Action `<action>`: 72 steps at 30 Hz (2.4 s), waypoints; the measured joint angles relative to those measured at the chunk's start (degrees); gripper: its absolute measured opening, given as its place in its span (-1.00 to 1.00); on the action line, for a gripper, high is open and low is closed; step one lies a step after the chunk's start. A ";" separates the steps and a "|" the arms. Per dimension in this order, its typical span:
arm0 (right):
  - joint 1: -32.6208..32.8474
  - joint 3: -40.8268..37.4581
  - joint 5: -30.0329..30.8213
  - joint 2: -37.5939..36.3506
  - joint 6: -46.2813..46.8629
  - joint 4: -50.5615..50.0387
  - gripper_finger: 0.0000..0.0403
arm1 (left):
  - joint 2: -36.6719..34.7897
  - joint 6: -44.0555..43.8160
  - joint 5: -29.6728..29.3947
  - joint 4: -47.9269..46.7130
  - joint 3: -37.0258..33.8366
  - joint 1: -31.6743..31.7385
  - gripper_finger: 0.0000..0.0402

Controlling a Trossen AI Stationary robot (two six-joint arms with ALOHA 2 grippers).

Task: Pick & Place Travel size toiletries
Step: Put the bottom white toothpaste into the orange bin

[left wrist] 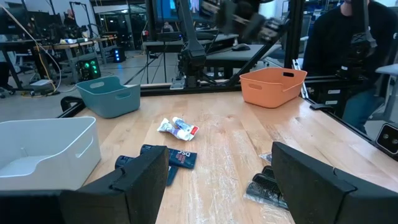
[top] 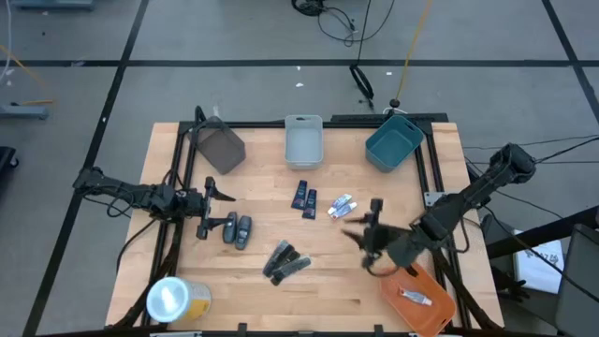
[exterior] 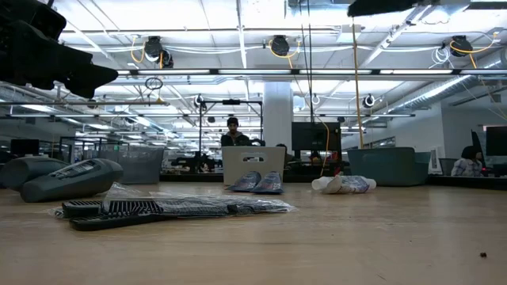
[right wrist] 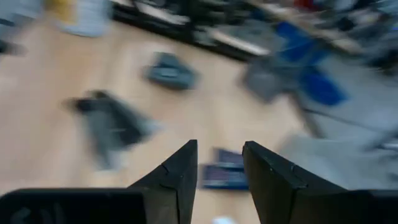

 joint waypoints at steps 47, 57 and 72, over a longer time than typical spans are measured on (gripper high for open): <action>-33.67 -12.26 -40.76 8.74 3.88 -0.42 0.23 | 0.00 0.00 0.00 0.00 0.01 0.00 0.41; -33.54 -18.56 -42.37 8.74 4.25 5.20 0.23 | 0.00 0.00 0.00 0.00 0.02 0.00 0.41; -30.46 -20.65 -42.31 14.09 2.87 16.99 0.22 | 0.01 0.00 0.00 0.00 0.01 0.00 0.41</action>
